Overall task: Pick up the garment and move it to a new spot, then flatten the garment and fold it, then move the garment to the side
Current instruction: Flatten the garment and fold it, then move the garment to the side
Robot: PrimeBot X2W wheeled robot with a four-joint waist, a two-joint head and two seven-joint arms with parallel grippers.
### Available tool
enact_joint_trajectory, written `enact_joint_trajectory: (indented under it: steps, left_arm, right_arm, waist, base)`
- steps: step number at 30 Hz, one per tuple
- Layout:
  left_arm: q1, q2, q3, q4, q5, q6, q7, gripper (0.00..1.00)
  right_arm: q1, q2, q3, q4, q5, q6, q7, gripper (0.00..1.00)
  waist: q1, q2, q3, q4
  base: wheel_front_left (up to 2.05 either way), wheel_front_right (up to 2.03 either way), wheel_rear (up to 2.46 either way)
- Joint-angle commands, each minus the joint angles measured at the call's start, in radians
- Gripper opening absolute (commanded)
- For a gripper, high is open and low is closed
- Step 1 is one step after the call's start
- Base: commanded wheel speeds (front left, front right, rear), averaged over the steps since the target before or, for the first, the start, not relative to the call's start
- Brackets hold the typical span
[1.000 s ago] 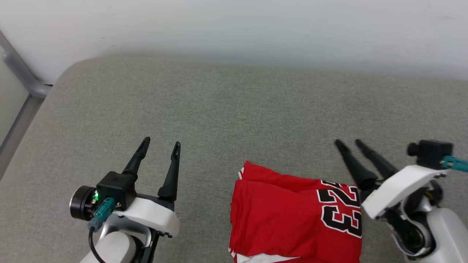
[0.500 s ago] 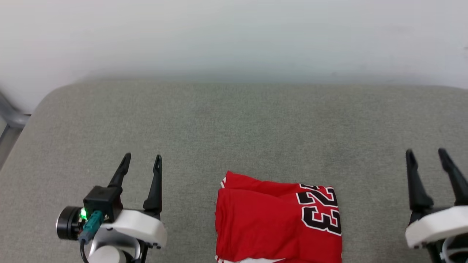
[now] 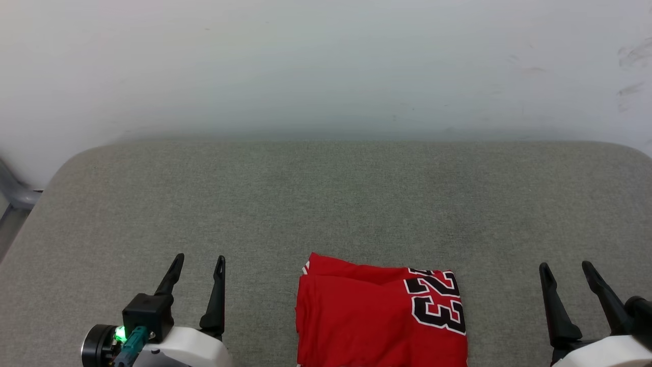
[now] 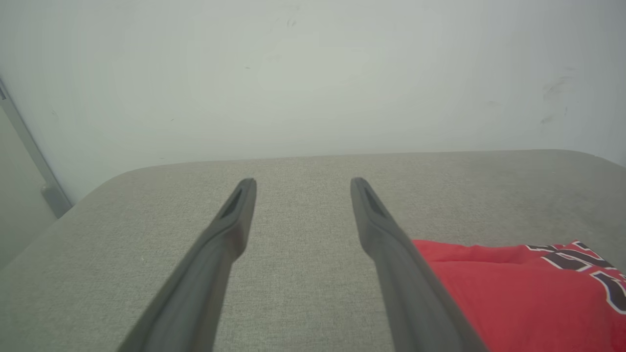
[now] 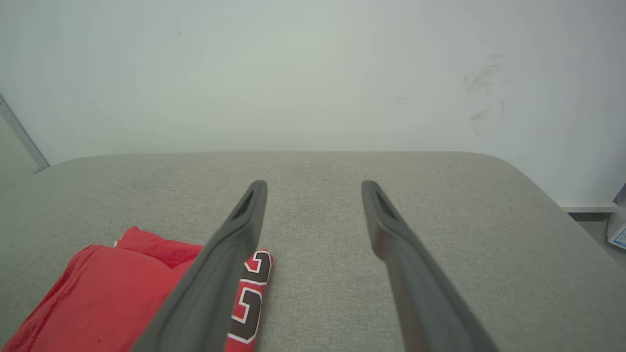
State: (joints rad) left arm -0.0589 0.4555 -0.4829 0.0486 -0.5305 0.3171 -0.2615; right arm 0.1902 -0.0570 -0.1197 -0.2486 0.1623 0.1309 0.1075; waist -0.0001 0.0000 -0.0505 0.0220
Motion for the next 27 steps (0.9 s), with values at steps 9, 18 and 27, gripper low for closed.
enact_joint_trajectory:
  steps: [9, 18, 27]
  left_arm:
    - [-0.01, -0.015, 0.021, 0.001, 0.02, -0.023, -0.005, 1.0]
    - [-0.062, -0.042, 0.051, -0.022, 0.047, -0.043, -0.005, 1.0]
    - [-0.128, -0.102, 0.078, -0.065, 0.098, -0.074, -0.004, 1.0]
  right_arm:
    - [0.007, 0.007, -0.016, 0.003, 0.045, -0.001, 0.037, 1.0]
    - [-0.032, -0.001, -0.091, 0.086, 0.179, 0.0, 0.285, 1.0]
    - [-0.112, -0.003, -0.067, 0.127, 0.277, 0.0, 0.556, 1.0]
  waist:
    - [0.0001, 0.0, 0.007, 0.008]
    - [0.0001, 0.0, 0.068, 0.056]
    - [0.0001, 0.0, 0.212, 0.134]
  base:
    - [0.0, 0.0, 0.0]
    - [0.0, 0.0, 0.0]
    - [0.0, 0.0, 0.0]
